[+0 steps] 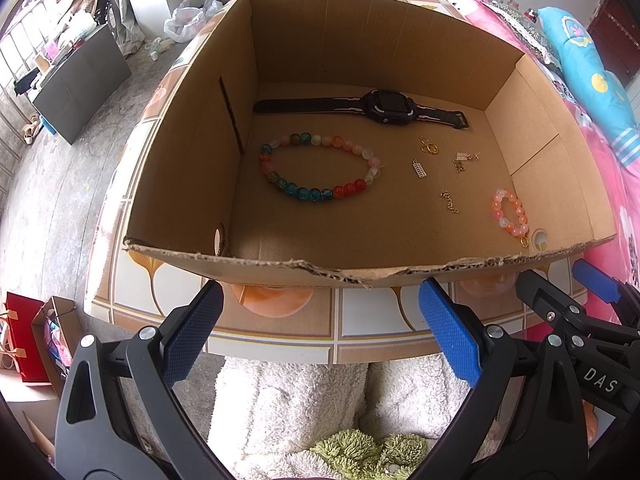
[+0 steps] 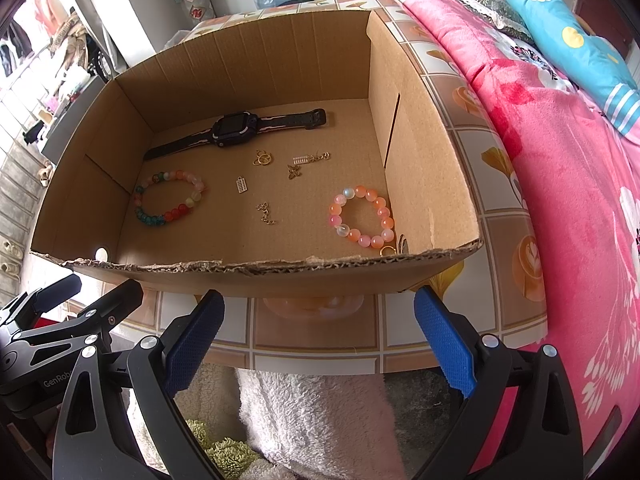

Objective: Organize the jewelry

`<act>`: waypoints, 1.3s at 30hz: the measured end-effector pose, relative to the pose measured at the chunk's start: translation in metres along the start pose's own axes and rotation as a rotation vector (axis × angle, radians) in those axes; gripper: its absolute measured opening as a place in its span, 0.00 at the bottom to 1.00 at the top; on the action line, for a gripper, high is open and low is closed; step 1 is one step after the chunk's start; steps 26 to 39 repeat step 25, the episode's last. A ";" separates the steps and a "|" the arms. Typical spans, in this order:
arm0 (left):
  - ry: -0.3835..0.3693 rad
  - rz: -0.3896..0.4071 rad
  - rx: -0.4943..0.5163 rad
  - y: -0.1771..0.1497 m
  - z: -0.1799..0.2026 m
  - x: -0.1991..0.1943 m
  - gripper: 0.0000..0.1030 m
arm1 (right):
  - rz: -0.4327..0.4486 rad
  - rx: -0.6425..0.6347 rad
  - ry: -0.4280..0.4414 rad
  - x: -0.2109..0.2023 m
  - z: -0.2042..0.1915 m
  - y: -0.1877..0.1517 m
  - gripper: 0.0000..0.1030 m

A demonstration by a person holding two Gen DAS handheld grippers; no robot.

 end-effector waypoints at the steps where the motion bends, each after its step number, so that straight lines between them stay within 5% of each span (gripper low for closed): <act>1: -0.001 0.000 -0.001 0.000 0.000 0.000 0.92 | -0.001 0.001 0.000 0.000 0.000 0.000 0.90; 39: -0.001 -0.002 0.000 -0.002 0.001 0.001 0.92 | 0.000 0.000 -0.001 0.001 -0.001 0.000 0.90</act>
Point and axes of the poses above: each gripper's, at about its wrist camera, not at the fingertips, and x roughly the way its jaws point, z to its right, y to its top, the point moved 9 cm from there along x, roughly the way its jaws point, and after that the axes turned 5 degrees about y, right-handed, at the moved point
